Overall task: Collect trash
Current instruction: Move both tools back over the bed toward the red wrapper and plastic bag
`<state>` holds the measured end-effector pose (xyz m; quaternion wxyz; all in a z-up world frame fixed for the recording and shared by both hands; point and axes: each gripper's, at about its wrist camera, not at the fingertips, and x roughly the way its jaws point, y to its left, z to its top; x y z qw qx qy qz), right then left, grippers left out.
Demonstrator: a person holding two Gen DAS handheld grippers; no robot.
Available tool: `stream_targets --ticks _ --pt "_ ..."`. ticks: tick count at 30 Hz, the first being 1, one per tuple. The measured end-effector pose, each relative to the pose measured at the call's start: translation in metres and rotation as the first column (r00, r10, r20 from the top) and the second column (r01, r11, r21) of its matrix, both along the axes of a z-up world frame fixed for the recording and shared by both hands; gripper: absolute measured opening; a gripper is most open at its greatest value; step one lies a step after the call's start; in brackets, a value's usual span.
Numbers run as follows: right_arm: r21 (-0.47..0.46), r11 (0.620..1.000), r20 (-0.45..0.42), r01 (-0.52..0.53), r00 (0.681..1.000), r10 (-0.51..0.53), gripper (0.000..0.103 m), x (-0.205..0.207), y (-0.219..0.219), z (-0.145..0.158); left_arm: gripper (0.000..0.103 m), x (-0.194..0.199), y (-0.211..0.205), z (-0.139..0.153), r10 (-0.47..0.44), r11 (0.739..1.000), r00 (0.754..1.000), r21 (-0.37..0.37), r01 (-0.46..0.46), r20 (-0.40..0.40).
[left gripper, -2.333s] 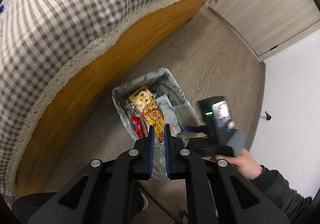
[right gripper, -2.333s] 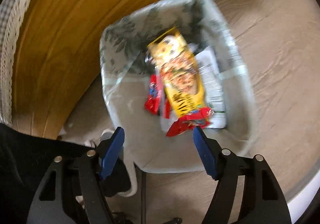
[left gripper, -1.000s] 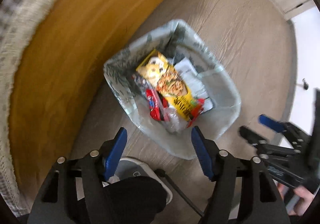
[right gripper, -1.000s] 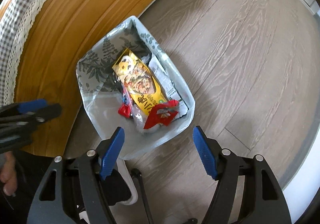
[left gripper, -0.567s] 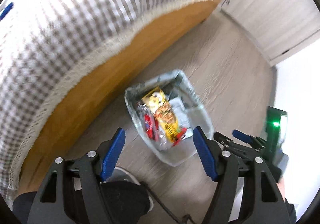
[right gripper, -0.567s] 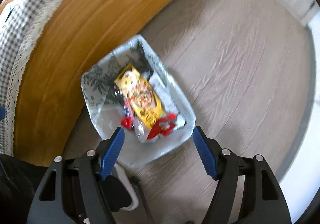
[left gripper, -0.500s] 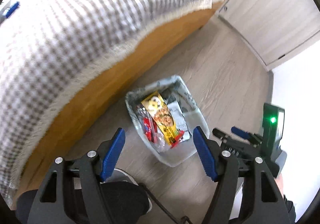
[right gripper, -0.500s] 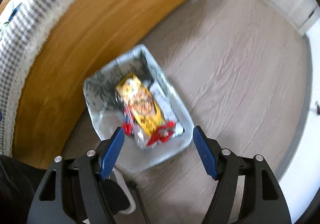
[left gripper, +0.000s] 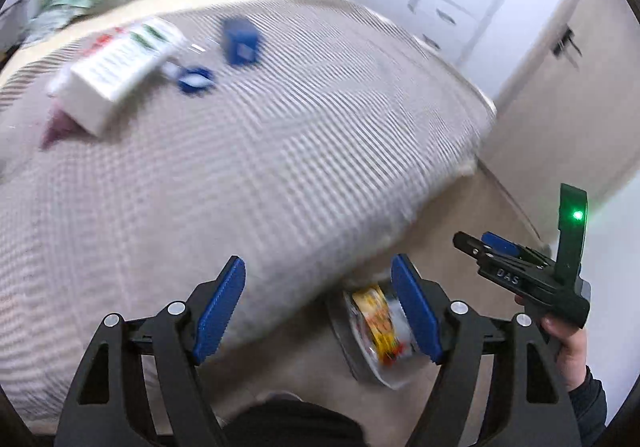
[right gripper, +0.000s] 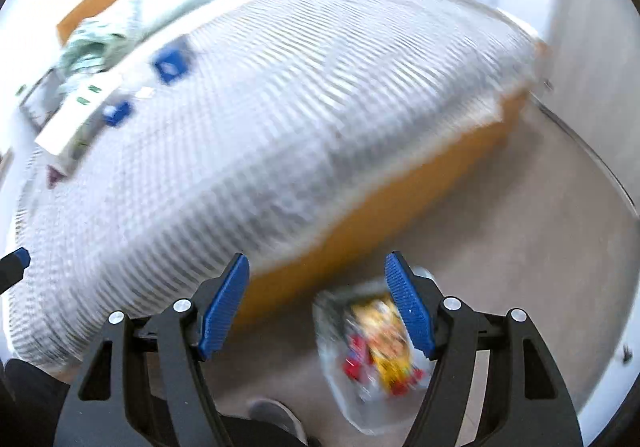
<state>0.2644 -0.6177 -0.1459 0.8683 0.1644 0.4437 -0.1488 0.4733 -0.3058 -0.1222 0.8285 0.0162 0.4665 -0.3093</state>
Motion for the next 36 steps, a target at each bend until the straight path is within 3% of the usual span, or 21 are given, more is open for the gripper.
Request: stream_targets --ticks 6,12,17,23,26,29,33,36 --pt "0.007 0.99 0.058 -0.137 0.989 0.137 0.068 0.08 0.049 0.026 0.073 0.063 0.076 0.021 0.147 0.989 0.988 0.003 -0.147 0.043" --pt "0.002 0.969 0.094 -0.248 0.964 0.247 0.068 0.154 0.089 0.044 0.073 0.136 0.151 0.034 0.275 0.961 0.959 0.017 -0.276 0.065" --pt "0.008 0.943 0.133 -0.332 0.935 0.328 0.068 0.212 0.106 0.061 0.073 0.175 0.19 0.048 0.34 0.937 0.933 0.045 -0.346 0.116" --pt "-0.043 0.913 0.145 -0.405 0.902 0.407 0.068 0.277 0.13 0.079 0.073 0.215 0.211 0.048 0.364 0.925 0.922 0.06 -0.374 0.131" --pt "-0.062 0.895 0.152 -0.442 0.882 0.446 0.068 0.308 0.145 0.092 0.073 0.253 0.212 0.05 0.364 0.926 0.925 0.059 -0.372 0.109" --pt "-0.067 0.876 0.147 -0.477 0.864 0.482 0.068 0.339 0.159 0.103 0.073 0.317 0.206 0.047 0.331 0.941 0.943 0.056 -0.333 0.032" --pt "-0.076 0.854 0.134 -0.515 0.843 0.521 0.068 0.373 0.172 0.119 0.073 0.404 0.183 0.027 0.313 0.934 0.95 0.188 -0.304 -0.018" --pt "-0.071 0.84 0.108 -0.538 0.833 0.543 0.068 0.402 0.178 0.128 0.073 0.477 0.168 -0.02 0.366 0.897 0.92 0.315 -0.309 -0.14"
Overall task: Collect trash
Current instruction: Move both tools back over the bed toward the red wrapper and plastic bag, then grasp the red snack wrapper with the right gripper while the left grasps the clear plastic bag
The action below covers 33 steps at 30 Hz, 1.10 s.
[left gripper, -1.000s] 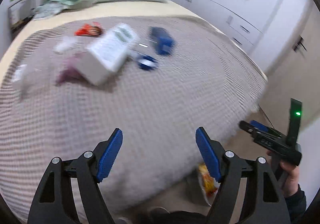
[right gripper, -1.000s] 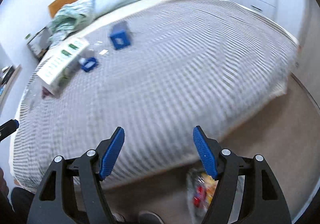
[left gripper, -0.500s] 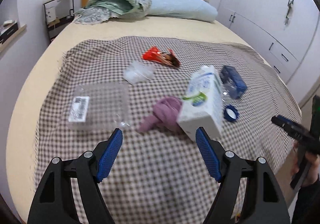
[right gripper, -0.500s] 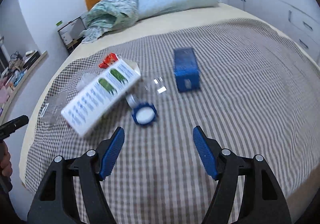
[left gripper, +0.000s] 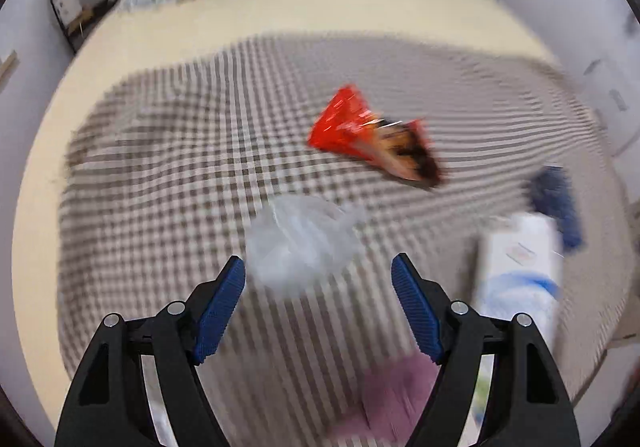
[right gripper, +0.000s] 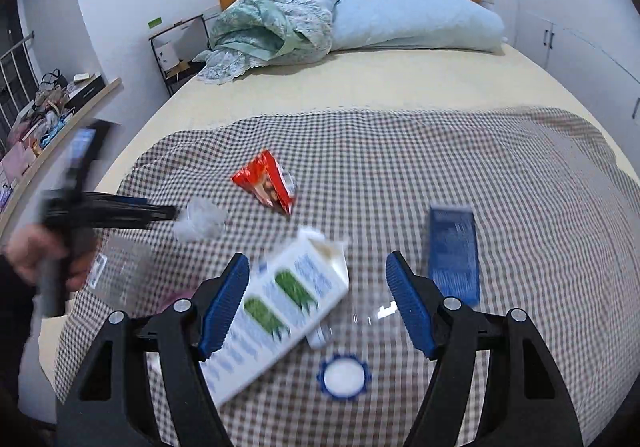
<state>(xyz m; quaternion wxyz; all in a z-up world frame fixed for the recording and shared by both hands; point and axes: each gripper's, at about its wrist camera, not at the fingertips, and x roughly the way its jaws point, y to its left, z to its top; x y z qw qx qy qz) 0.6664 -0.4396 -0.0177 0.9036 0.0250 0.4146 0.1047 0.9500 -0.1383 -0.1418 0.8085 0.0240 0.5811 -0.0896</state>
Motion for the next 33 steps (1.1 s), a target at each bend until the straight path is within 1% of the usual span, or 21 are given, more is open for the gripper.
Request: stream_targets --ticks 1,2,3,4,5,6,7,8,10,12,14,17,19,20,22,23,24,26,28,30,33 --pt "-0.008 1.0 -0.017 -0.007 1.0 0.007 0.068 0.015 0.004 0.002 0.073 0.013 0.0 -0.014 0.032 0.999 0.998 0.012 -0.031 -0.055" --pt "-0.021 1.0 -0.024 -0.009 1.0 0.009 0.068 0.024 0.006 0.002 0.073 0.027 0.002 -0.032 0.089 0.996 0.988 0.011 -0.088 -0.129" --pt "-0.043 0.999 -0.042 -0.023 0.999 0.021 0.068 0.038 0.011 0.002 0.067 0.036 0.004 -0.043 0.123 0.992 0.979 -0.018 -0.128 -0.161" --pt "-0.06 0.997 -0.066 -0.043 0.997 0.039 0.068 0.053 0.017 -0.001 0.054 0.039 0.003 -0.045 0.127 0.991 0.981 -0.028 -0.132 -0.147" --pt "-0.078 0.996 -0.081 -0.053 0.996 0.047 0.068 0.065 0.023 -0.003 0.042 0.04 0.001 -0.045 0.105 0.994 0.989 -0.021 -0.107 -0.102" --pt "-0.094 0.993 -0.102 -0.069 0.993 0.06 0.068 0.077 0.03 -0.008 0.024 0.038 -0.003 -0.045 0.054 0.999 0.996 -0.004 -0.054 -0.073" --pt "-0.107 0.99 -0.136 -0.096 0.987 0.081 0.068 0.095 0.04 -0.018 0.009 0.036 -0.003 -0.044 0.025 1.0 0.998 -0.012 -0.026 -0.063" --pt "-0.114 0.989 -0.147 -0.099 0.986 0.082 0.068 0.105 0.044 -0.025 0.004 0.032 0.0 -0.04 0.012 1.0 0.999 -0.025 -0.014 -0.047" --pt "-0.135 0.985 -0.178 -0.107 0.981 0.082 0.068 0.13 0.059 -0.043 0.002 0.024 0.016 -0.025 0.03 0.997 1.0 -0.066 -0.03 0.003" --pt "-0.137 0.983 -0.212 -0.126 0.973 0.095 0.068 0.155 0.077 -0.063 0.001 0.012 0.033 -0.004 0.039 0.996 0.998 -0.079 -0.034 0.058" --pt "-0.149 0.978 -0.257 -0.145 0.961 0.103 0.068 0.18 0.099 -0.085 0.001 -0.009 0.057 0.026 0.043 0.994 0.991 -0.101 -0.031 0.127" --pt "-0.283 0.943 -0.3 -0.173 0.95 0.085 0.068 0.208 0.132 -0.111 0.001 -0.045 0.087 0.062 0.046 0.989 0.978 -0.145 -0.016 0.204" --pt "-0.324 0.929 -0.342 -0.178 0.938 0.06 0.068 0.223 0.141 -0.126 0.001 -0.062 0.101 0.077 0.045 0.989 0.972 -0.15 -0.01 0.231" --pt "-0.33 0.931 -0.376 -0.156 0.926 0.022 0.067 0.231 0.14 -0.135 0.001 -0.067 0.103 0.082 0.04 0.989 0.972 -0.146 -0.006 0.232" --pt "-0.299 0.949 -0.397 -0.103 0.917 -0.026 0.024 0.235 0.137 -0.139 0.001 -0.074 0.112 0.091 0.034 0.991 0.973 -0.136 -0.003 0.229" --pt "-0.26 0.962 -0.409 -0.084 0.912 -0.03 0.023 0.232 0.136 -0.138 0.001 -0.076 0.116 0.095 0.038 0.991 0.973 -0.135 -0.007 0.228" --pt "-0.238 0.967 -0.41 -0.091 0.912 -0.016 0.015 0.227 0.139 -0.135 0.001 -0.074 0.122 0.098 0.043 0.991 0.973 -0.133 -0.013 0.229" --pt "-0.248 0.963 -0.377 -0.105 0.926 0.003 0.01 0.212 0.145 -0.119 0.001 -0.088 0.132 0.105 0.058 0.989 0.973 -0.143 -0.026 0.224" --pt "-0.227 0.97 -0.345 -0.093 0.938 0.009 0.008 0.197 0.144 -0.094 0.001 -0.095 0.133 0.111 0.067 0.988 0.973 -0.153 -0.034 0.219" --pt "-0.208 0.975 -0.303 -0.075 0.953 0.009 0.007 0.179 0.14 -0.059 0.001 -0.106 0.134 0.125 0.07 0.988 0.97 -0.152 -0.034 0.233" --pt "-0.213 0.976 -0.225 -0.051 0.974 0.002 0.007 0.149 0.128 -0.001 0.001 -0.128 0.126 0.152 0.051 0.988 0.964 -0.157 -0.01 0.261"
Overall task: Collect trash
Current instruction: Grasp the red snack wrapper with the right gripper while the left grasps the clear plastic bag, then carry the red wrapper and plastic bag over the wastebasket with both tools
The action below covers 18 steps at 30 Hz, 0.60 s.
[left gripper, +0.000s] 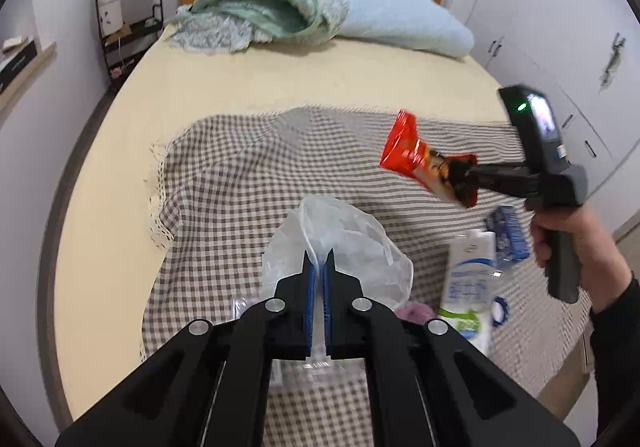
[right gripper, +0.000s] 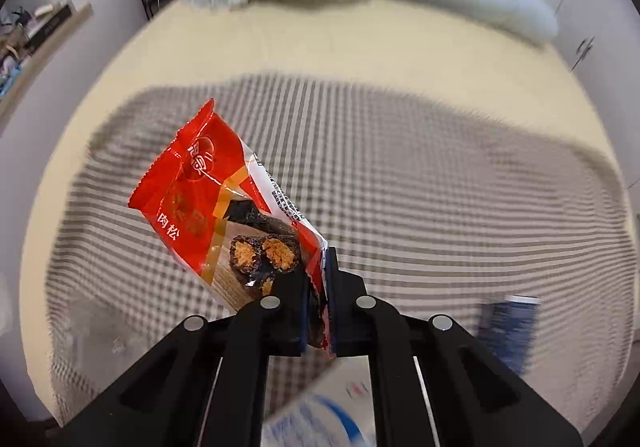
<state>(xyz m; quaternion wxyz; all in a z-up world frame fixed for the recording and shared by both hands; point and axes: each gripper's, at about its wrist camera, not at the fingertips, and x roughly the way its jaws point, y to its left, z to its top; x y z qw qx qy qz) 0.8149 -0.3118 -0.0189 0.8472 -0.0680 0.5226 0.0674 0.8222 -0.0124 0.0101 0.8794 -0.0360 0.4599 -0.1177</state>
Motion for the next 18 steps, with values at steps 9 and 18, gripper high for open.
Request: stream_targets --ticks 9,18 --pt "0.012 0.995 0.157 0.101 0.982 -0.101 0.007 -0.097 -0.082 0.137 0.001 -0.076 -0.032 0.101 -0.062 0.997 0.992 -0.043 0.067 0.107" --pt "0.035 0.981 0.303 0.193 0.933 -0.194 0.007 -0.235 -0.18 0.188 0.001 -0.174 -0.098 0.175 -0.15 0.988 0.965 -0.011 0.155 0.215"
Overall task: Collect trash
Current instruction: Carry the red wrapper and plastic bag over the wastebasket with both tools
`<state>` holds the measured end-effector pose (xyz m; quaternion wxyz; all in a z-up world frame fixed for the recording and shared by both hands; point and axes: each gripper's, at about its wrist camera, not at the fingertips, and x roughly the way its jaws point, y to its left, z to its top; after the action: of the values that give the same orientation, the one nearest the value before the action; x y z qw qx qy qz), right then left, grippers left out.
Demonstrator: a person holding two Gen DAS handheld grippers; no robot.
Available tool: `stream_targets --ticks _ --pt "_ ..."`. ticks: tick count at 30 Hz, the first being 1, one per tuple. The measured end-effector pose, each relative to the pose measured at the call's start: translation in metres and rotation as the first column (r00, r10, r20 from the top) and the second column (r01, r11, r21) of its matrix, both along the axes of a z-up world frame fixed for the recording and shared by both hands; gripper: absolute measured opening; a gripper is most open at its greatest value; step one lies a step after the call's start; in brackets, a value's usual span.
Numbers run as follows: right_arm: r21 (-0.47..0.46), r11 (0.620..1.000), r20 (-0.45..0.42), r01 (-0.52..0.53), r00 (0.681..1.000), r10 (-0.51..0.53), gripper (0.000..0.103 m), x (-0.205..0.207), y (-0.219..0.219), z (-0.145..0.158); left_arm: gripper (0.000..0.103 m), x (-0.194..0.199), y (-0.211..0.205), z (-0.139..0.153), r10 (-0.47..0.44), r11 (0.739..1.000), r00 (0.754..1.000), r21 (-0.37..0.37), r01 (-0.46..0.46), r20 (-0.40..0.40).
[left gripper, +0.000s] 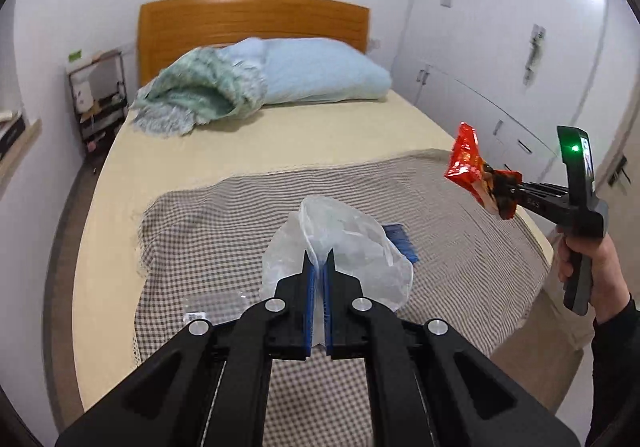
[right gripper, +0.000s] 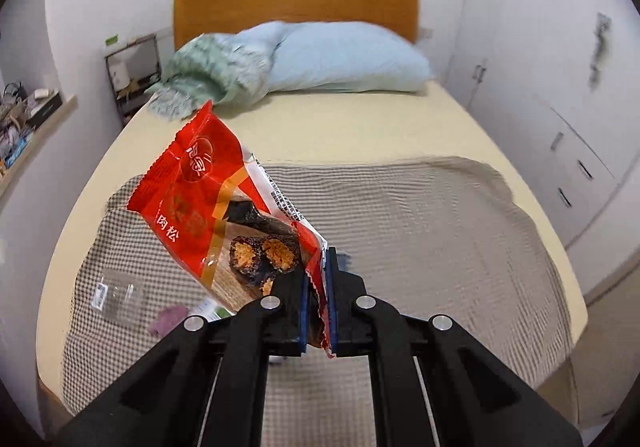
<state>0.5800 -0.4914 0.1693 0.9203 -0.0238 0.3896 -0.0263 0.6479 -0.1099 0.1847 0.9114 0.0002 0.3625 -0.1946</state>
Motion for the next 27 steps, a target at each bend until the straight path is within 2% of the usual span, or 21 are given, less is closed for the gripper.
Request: stream_targets --ticks 4,7,10,13,14,16,20,22,24,27 --pt "0.037 0.997 0.029 0.072 0.997 -0.073 0.007 -0.073 -0.06 0.002 0.001 -0.049 -0.04 0.01 -0.055 0.998 0.998 -0.016 0.056 0.01" --pt "0.013 0.994 0.019 0.108 0.994 -0.108 0.007 -0.129 -0.098 -0.009 0.001 -0.086 -0.077 0.005 -0.113 0.993 0.994 -0.019 0.113 0.007" --pt "-0.006 0.991 -0.009 0.135 0.991 -0.135 0.007 -0.175 -0.128 -0.032 0.001 -0.126 -0.124 -0.017 -0.195 0.981 0.981 -0.019 0.194 -0.007" --pt "-0.003 0.987 -0.054 0.161 0.986 -0.161 0.007 -0.226 -0.159 -0.072 0.001 -0.164 -0.173 -0.053 -0.284 0.959 0.957 -0.033 0.283 -0.057" --pt "0.011 0.985 -0.076 0.175 0.982 -0.173 0.007 -0.249 -0.173 -0.094 0.001 -0.181 -0.192 -0.068 -0.32 0.947 0.945 -0.032 0.319 -0.068" --pt "0.039 0.981 -0.1 0.189 0.978 -0.185 0.007 -0.284 -0.193 -0.116 0.001 -0.208 -0.222 -0.093 -0.382 0.924 0.92 -0.043 0.379 -0.087" --pt "0.046 0.966 -0.163 0.254 0.956 -0.244 0.007 -0.35 -0.234 -0.188 0.001 -0.257 -0.277 -0.153 -0.491 0.871 0.852 -0.108 0.479 -0.184" --pt "0.074 0.953 -0.199 0.293 0.941 -0.273 0.007 -0.376 -0.25 -0.223 0.001 -0.281 -0.308 -0.193 -0.538 0.841 0.801 -0.107 0.53 -0.263" --pt "0.098 0.941 -0.235 0.325 0.926 -0.296 0.007 -0.399 -0.262 -0.256 0.001 -0.298 -0.33 -0.225 -0.561 0.82 0.764 -0.087 0.566 -0.319" --pt "0.159 0.907 -0.298 0.39 0.895 -0.332 0.008 -0.434 -0.275 -0.315 0.001 -0.313 -0.359 -0.289 -0.56 0.801 0.7 -0.073 0.595 -0.444"
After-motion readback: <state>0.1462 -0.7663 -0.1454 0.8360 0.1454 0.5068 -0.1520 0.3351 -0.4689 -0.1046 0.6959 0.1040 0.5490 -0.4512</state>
